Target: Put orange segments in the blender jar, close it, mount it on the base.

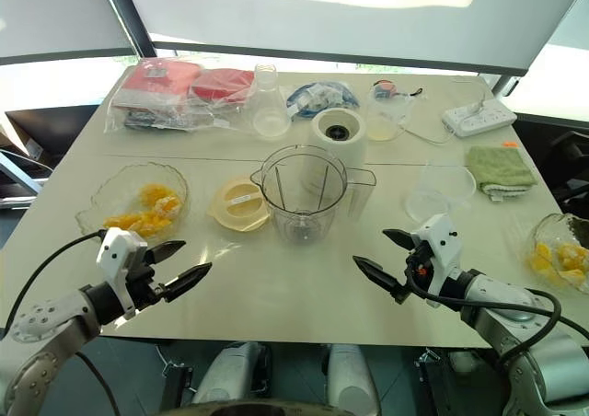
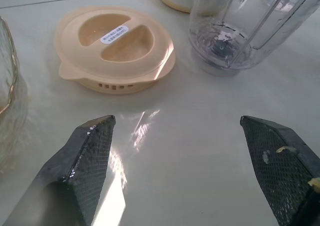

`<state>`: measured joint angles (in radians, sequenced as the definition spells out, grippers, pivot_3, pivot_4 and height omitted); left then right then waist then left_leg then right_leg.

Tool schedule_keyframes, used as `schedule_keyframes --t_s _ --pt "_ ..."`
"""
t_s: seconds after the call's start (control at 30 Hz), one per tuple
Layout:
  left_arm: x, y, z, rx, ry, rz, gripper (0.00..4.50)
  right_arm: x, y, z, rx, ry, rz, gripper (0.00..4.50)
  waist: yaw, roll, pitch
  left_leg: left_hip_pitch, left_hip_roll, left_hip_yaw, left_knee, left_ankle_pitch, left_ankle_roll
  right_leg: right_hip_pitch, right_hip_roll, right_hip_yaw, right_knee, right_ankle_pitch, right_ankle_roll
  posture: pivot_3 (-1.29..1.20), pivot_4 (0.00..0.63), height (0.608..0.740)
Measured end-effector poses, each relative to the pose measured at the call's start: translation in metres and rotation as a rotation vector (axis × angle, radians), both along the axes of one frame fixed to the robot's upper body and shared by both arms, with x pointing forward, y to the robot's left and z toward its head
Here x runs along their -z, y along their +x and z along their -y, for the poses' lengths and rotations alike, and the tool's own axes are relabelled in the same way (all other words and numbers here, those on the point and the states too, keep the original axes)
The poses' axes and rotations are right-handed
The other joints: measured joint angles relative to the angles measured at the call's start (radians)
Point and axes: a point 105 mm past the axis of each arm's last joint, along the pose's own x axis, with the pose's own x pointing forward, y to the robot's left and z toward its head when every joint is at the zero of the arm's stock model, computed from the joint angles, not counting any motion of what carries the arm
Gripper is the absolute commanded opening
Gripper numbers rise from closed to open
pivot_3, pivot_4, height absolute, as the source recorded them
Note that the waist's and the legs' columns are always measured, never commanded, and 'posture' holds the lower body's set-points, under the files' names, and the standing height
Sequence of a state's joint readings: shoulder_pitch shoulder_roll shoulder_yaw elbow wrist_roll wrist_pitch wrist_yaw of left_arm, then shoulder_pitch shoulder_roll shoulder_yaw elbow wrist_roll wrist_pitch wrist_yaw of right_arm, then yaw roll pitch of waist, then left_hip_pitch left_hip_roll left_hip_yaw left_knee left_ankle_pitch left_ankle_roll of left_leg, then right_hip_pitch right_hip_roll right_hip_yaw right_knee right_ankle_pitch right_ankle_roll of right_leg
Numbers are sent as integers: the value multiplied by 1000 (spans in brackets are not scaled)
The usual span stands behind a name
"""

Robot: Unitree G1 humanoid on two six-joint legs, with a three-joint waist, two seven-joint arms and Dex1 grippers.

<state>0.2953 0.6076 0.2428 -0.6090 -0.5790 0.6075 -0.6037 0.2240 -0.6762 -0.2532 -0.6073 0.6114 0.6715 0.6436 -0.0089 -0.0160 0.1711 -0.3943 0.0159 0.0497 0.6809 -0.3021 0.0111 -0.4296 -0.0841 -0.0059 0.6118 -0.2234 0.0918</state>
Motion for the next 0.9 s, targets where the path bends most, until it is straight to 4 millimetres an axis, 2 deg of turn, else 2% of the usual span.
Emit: schedule_keyframes --t_s 0.3,0.53,0.63,0.73,0.9 --pt "0 2 5 22 -5 1 4170 -2 0 -1 -1 -6 10 4448 -1 0 0 0 0 0 0 0 0 -1 0 0 0 0 0 0 150 740" --pt "-9 12 4 9 -1 41 4170 -10 -6 -4 -66 -19 -12 4448 1 0 0 -1 0 0 0 0 0 -1 0 0 0 0 0 0 150 740" --pt "-20 23 -10 -55 19 41 4170 -22 -23 -20 -197 -4 -64 4448 2 0 1 -1 0 -1 0 0 0 -1 1 -1 0 0 0 0 150 740" --pt "-37 37 -42 -103 88 -32 4170 -38 -39 -41 -339 8 -80 4448 1 -1 2 0 1 -3 0 0 0 0 3 -3 1 0 0 0 150 740" --pt "-77 62 -80 -164 170 -10 4170 -49 -36 -48 -360 21 -62 4448 0 -2 3 -1 0 -1 0 0 0 -1 3 -3 -1 0 0 0 150 740"
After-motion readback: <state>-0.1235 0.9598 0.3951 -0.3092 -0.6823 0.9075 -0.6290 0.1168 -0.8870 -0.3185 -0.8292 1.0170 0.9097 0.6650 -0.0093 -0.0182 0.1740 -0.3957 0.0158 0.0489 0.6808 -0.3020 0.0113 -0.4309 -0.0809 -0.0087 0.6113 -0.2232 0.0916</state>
